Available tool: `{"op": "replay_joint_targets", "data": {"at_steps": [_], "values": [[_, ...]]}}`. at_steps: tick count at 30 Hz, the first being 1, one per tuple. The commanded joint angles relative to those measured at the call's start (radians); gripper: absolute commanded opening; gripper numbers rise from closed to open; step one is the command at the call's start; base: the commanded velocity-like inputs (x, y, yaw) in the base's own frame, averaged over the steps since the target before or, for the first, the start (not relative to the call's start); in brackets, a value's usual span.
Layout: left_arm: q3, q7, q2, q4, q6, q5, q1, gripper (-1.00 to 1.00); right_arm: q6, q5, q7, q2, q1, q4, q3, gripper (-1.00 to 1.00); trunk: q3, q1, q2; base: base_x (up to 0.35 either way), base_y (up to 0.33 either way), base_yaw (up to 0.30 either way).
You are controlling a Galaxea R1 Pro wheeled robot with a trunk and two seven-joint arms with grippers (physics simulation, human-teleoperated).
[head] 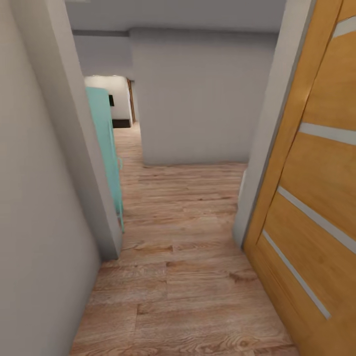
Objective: Move the two storage containers from the living room to the garage. In the garage, place one container on the floor and stack the other container on top of it (either order is fine).
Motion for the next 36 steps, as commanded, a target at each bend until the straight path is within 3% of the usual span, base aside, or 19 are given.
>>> {"op": "replay_joint_targets", "data": {"at_steps": [1,36], "values": [[0.003,0.002,0.0,0.001,-0.004,0.001,-0.001,1.0,-0.005,-0.009,-0.001,0.001,-0.001,0.003,0.008,1.0,-0.001,0.001,0.0,0.322,0.0,0.0],[0.003,0.002,0.0,0.001,0.0,0.001,-0.001,1.0,-0.006,-0.009,-0.001,0.002,-0.001,0.003,0.01,1.0,-0.001,0.001,0.0,0.322,0.0,0.0]]}}
